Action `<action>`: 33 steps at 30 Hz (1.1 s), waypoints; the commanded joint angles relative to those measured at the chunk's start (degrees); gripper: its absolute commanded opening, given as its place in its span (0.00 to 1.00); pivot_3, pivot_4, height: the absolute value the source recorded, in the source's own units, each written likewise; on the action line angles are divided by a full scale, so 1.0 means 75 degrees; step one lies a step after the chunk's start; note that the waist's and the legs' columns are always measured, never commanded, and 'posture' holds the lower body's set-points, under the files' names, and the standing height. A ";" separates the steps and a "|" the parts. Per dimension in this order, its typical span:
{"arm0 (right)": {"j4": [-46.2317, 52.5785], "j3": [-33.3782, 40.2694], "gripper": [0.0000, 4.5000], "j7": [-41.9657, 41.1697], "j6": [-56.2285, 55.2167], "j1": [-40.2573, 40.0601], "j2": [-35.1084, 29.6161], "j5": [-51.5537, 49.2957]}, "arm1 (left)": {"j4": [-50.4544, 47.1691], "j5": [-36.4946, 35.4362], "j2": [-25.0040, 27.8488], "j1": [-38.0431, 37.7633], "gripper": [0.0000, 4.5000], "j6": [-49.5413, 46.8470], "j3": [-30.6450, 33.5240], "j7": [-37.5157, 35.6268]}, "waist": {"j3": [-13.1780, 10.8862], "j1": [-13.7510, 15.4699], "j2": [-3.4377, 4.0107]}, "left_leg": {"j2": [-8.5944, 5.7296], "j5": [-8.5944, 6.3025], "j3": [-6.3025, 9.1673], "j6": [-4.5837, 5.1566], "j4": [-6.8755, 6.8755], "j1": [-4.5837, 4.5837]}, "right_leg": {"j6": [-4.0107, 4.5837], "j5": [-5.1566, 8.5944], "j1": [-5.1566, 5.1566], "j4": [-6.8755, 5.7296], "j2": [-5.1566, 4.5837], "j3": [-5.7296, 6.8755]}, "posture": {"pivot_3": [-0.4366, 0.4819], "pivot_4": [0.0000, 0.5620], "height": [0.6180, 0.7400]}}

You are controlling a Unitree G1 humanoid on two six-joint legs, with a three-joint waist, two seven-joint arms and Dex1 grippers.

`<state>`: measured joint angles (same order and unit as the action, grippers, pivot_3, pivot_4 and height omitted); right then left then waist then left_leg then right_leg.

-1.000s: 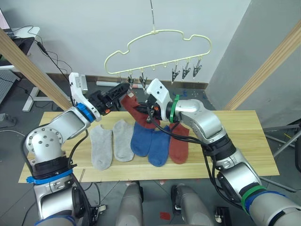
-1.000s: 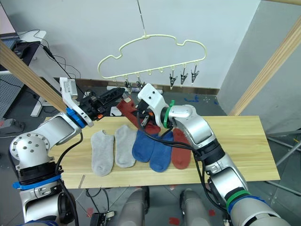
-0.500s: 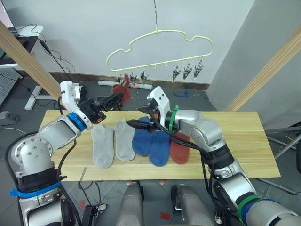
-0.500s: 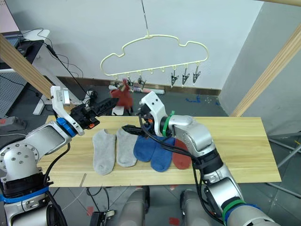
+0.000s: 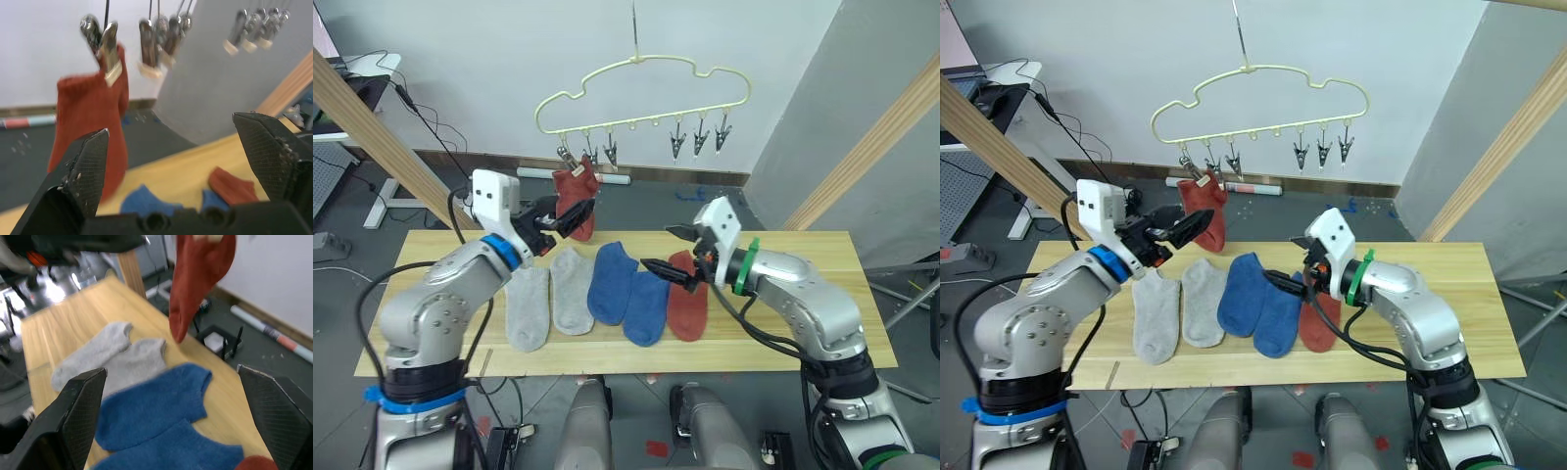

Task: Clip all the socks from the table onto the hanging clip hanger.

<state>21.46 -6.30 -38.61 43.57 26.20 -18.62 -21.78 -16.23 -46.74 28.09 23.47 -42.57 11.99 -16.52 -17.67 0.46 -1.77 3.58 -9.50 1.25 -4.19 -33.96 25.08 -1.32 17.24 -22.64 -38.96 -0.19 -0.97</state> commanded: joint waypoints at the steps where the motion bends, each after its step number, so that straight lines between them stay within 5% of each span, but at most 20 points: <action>1: 0.0655 0.0529 1.00 0.0149 -0.0008 -0.0080 0.0085 -0.0589 | -0.0198 0.0721 -0.0206 0.0171 0.73 0.0780 -0.0362 -0.0191 | 0.0000 -0.0006 0.0000 | -0.0001 0.0000 0.0000 0.0000 0.0000 0.0000 | 0.0001 0.0000 0.0000 0.0000 0.0000 0.0001 | 0.52 0.49 1.00; 4: 0.0816 0.0760 1.00 0.0392 -0.0002 -0.0123 0.0156 -0.0810 | 0.0138 0.1503 -0.0389 0.0291 0.53 0.1421 -0.0697 -0.0212 | 0.0000 -0.0017 0.0000 | -0.0001 0.0000 0.0001 0.0000 -0.0001 -0.0001 | 0.0001 -0.0001 0.0000 -0.0002 0.0001 0.0001 | 0.51 0.48 1.00; 13: 0.1098 0.1019 1.00 0.0459 0.0197 0.0065 0.0191 -0.1746 | 0.1514 0.3073 -0.1123 0.0791 0.53 0.3288 -0.0962 -0.0271 | 0.0001 -0.0064 -0.0001 | -0.0002 0.0000 0.0002 0.0002 -0.0006 0.0008 | 0.0011 -0.0006 -0.0005 -0.0004 0.0006 0.0006 | 0.49 0.49 1.00; 33: 0.1027 0.1045 1.00 0.0882 0.0186 0.0244 -0.0083 -0.2301 | 0.2923 0.3943 -0.1767 0.1502 0.53 0.4611 -0.0840 -0.0234 | 0.0001 -0.0079 -0.0001 | -0.0004 0.0000 0.0004 0.0004 -0.0022 0.0014 | 0.0014 -0.0009 -0.0004 -0.0010 0.0008 0.0010 | 0.47 0.50 1.00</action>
<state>26.96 0.97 -32.17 45.43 27.59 -19.03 -37.38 6.13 -17.64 15.25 33.53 -9.79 4.93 -18.18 -17.66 -0.13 -1.78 3.56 -9.50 1.28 -4.16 -34.13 25.19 -1.21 17.17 -22.67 -39.04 -0.12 -0.90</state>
